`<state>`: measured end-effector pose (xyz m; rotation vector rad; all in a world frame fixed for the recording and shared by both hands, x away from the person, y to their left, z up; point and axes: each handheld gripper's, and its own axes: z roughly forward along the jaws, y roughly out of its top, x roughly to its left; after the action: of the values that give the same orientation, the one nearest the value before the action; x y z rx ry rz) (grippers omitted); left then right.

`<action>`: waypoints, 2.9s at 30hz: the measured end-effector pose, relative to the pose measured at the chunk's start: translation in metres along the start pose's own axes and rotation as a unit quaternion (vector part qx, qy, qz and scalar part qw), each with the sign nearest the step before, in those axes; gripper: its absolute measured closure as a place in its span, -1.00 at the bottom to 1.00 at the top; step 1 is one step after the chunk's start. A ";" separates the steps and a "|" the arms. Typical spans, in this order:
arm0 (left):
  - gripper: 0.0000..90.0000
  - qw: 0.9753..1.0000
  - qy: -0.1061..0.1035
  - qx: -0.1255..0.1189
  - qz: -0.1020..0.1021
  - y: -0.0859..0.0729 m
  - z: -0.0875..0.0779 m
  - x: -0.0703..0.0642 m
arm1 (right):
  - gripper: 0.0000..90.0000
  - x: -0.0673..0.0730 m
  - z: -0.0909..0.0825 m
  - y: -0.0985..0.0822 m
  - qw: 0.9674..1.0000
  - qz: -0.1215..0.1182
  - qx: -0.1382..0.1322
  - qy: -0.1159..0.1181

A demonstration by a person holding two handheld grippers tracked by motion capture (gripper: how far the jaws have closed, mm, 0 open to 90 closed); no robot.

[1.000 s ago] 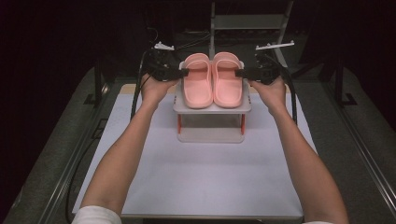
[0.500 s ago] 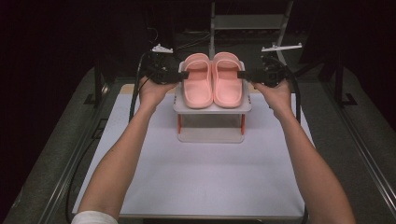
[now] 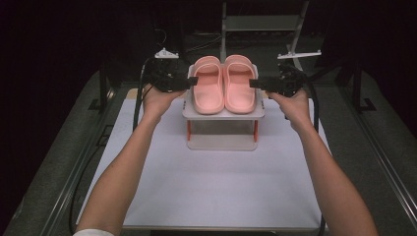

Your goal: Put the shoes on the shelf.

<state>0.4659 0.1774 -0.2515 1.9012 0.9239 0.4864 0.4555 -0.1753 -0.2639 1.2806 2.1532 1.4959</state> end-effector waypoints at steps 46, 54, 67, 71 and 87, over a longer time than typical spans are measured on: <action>-0.55 0.999 -0.004 -0.023 0.030 -0.029 -0.041 -0.017 | -0.28 0.016 -0.033 -0.033 0.996 -0.004 -0.012 0.091; -0.58 0.999 -0.013 -0.031 0.032 -0.039 -0.051 -0.022 | -0.29 0.020 -0.039 -0.044 0.995 -0.012 -0.012 0.100; -0.61 0.999 -0.018 -0.040 0.028 -0.054 -0.063 -0.024 | -0.33 0.027 -0.044 -0.058 0.992 -0.021 -0.008 0.121; -0.61 0.999 -0.018 -0.042 0.028 -0.058 -0.067 -0.025 | -0.33 0.028 -0.047 -0.063 0.992 -0.022 -0.005 0.124; -0.69 0.999 -0.019 -0.044 0.024 -0.075 -0.074 -0.027 | -0.37 0.025 -0.053 -0.083 0.992 -0.020 -0.004 0.125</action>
<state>0.3701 0.2201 -0.2795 1.8498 0.8211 0.5108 0.3644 -0.1989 -0.3032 1.0903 2.3050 1.7262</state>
